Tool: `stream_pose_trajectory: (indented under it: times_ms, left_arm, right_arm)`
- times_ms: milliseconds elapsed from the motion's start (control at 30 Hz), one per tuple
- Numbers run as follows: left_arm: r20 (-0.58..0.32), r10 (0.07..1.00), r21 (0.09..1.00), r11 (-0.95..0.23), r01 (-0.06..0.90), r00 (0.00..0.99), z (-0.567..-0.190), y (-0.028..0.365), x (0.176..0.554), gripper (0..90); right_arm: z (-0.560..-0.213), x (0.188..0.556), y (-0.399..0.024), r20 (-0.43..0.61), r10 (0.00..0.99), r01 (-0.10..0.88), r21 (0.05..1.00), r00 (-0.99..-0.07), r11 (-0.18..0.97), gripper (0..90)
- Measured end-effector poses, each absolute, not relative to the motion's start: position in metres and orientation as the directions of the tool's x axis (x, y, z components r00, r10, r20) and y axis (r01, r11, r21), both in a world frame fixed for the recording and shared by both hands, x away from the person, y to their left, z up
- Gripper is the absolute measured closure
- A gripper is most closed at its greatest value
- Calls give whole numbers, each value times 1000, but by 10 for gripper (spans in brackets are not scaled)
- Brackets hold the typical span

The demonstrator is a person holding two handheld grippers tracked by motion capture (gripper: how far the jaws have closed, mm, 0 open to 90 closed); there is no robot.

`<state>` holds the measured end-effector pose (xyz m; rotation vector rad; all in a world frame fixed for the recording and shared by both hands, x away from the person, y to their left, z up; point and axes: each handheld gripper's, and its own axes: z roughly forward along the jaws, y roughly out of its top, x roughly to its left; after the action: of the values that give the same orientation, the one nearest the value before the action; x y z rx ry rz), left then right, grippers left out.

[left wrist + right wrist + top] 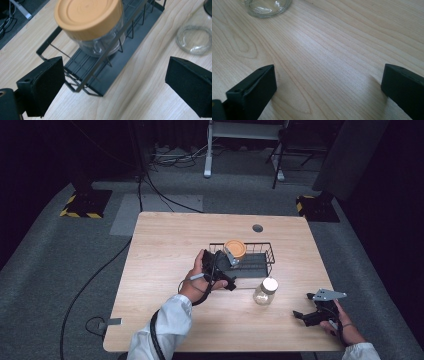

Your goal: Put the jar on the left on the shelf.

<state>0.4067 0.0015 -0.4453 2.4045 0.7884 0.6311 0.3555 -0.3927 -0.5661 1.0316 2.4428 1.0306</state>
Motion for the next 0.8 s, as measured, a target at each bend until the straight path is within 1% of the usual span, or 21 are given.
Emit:
stream_pose_trajectory:
  times_ms: [433,533,633,800]
  left_arm:
    - [305,613,531,-745,404,729,-475,22,395,22]
    - [302,615,525,-745,411,729,-480,27,391,22]
    - [321,607,505,-759,411,727,-485,33,385,22]
    - [321,598,484,-770,416,734,-493,46,376,22]
  right_arm:
    - [-566,355,-393,6,715,503,715,-699,486,1]
    - [-566,355,-393,6,715,503,714,-699,486,1]
    - [-566,355,-393,6,715,503,715,-699,486,1]
    - [-566,355,-393,6,715,503,714,-699,486,1]
